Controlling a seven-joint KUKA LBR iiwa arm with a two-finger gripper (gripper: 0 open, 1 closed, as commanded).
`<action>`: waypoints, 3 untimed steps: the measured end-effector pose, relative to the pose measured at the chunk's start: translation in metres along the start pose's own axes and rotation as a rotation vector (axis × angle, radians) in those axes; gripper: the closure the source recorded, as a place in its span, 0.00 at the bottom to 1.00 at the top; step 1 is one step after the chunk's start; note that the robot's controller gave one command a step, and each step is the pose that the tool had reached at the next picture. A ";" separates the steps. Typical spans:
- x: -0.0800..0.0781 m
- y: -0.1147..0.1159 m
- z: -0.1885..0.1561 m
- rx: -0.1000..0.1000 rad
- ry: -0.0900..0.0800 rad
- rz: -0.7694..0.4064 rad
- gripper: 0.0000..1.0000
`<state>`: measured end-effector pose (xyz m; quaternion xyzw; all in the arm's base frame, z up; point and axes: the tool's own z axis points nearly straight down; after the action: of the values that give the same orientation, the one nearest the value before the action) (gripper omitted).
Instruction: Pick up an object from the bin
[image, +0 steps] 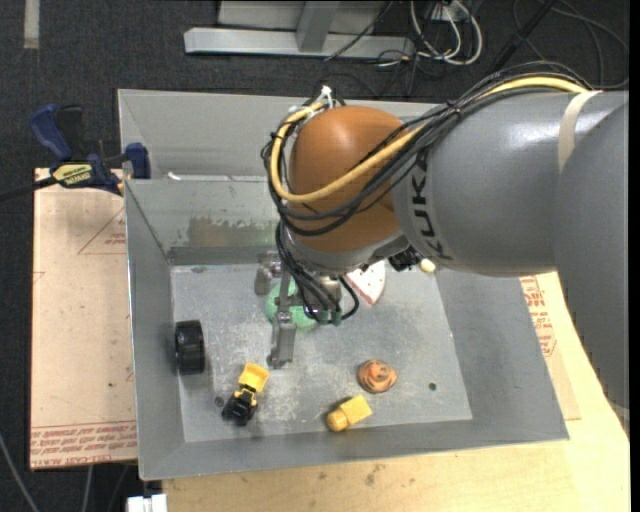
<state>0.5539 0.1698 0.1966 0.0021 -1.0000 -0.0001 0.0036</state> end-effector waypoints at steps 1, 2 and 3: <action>-0.002 -0.001 -0.005 -0.001 -0.008 0.004 0.00; 0.003 -0.001 0.015 -0.002 -0.016 -0.098 0.00; 0.024 -0.011 0.077 0.000 -0.012 -0.320 0.00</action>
Offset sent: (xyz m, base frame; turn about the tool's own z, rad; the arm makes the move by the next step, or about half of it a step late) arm -0.0263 -0.0046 -0.0893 -0.3944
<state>0.5297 0.1585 0.1193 0.1616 -0.9869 -0.0008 -0.0024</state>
